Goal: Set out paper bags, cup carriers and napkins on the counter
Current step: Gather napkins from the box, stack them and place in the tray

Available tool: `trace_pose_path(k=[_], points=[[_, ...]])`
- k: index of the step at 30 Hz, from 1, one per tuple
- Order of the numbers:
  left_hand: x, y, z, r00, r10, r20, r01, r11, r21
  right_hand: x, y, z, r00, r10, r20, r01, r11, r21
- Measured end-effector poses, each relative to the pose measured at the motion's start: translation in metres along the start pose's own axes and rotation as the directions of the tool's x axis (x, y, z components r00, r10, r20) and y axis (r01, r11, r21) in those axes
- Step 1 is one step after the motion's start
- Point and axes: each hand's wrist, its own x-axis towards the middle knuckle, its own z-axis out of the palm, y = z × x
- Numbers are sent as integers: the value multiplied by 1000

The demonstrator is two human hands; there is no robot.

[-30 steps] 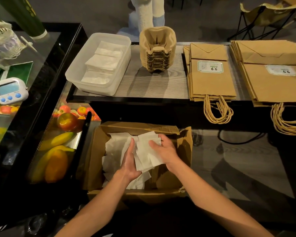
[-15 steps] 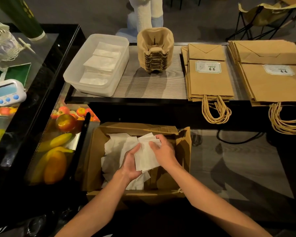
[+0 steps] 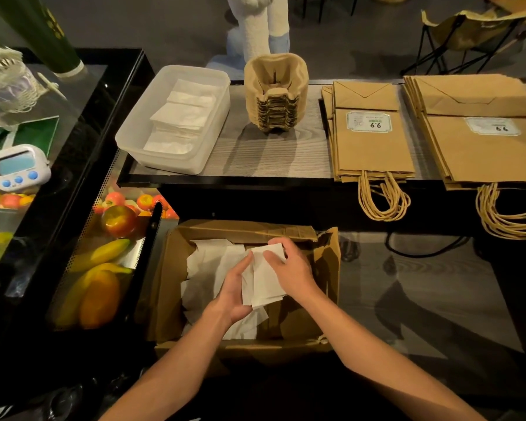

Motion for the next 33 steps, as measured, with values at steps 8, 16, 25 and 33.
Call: trace_pose_path(k=[8, 16, 25, 33], points=[[-3, -3, 8, 1000, 6, 9, -5, 999, -35, 2, -7, 4, 995, -70, 72, 84, 974, -212], [-15, 2, 5, 1000, -23, -4, 23, 998, 60, 1, -16, -6, 947, -34, 318, 105, 972, -210], [-37, 9, -12, 989, -67, 129, 59, 996, 71, -9, -26, 10, 960, 5, 281, 12, 998, -61], [-33, 16, -22, 998, -70, 3, 70, 996, 64, -15, -17, 35, 975, 133, 177, -124, 991, -58]])
